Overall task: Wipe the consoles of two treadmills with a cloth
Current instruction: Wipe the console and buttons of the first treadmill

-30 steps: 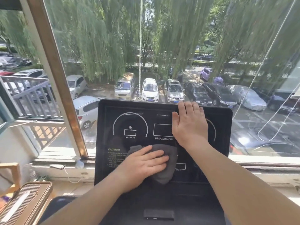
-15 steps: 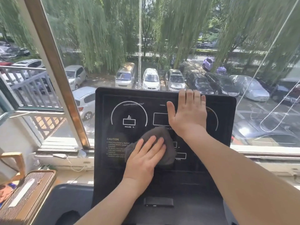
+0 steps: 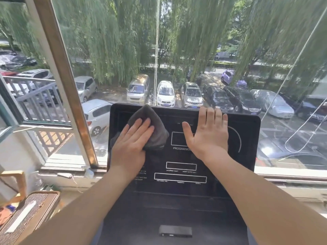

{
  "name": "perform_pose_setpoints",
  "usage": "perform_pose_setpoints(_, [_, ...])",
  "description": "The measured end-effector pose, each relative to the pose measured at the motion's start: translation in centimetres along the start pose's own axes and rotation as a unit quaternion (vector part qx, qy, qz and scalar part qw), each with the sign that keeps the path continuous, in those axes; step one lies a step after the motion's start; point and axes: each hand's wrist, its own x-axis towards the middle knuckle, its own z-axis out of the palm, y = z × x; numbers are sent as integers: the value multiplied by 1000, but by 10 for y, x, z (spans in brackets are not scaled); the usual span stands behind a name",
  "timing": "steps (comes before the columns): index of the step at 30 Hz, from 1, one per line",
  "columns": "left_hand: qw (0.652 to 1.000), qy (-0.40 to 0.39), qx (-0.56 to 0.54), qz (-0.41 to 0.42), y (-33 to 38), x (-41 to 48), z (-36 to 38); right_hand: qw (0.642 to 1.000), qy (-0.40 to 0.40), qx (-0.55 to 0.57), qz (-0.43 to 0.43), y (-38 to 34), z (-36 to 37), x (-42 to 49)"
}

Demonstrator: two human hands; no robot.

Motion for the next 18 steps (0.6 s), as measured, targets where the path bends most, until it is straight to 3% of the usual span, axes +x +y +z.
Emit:
perform_pose_setpoints(3, [1000,-7,-9,7,15,-38,16,1000,-2,-5,5,-1,0,0])
perform_pose_setpoints(8, [968,-124,38,216,-3,-123,31,1000,-15,-1,25,-7,-2,2])
perform_pose_setpoints(12, [921,-184,53,339,-46,-107,11,998,-48,15,48,-15,-18,7])
perform_pose_setpoints(14, [935,-147,53,318,-69,-77,-6,999,-25,28,-3,-31,-28,8])
perform_pose_setpoints(18, [990,-59,24,129,-92,-11,-37,983,-14,99,-152,-92,-41,14])
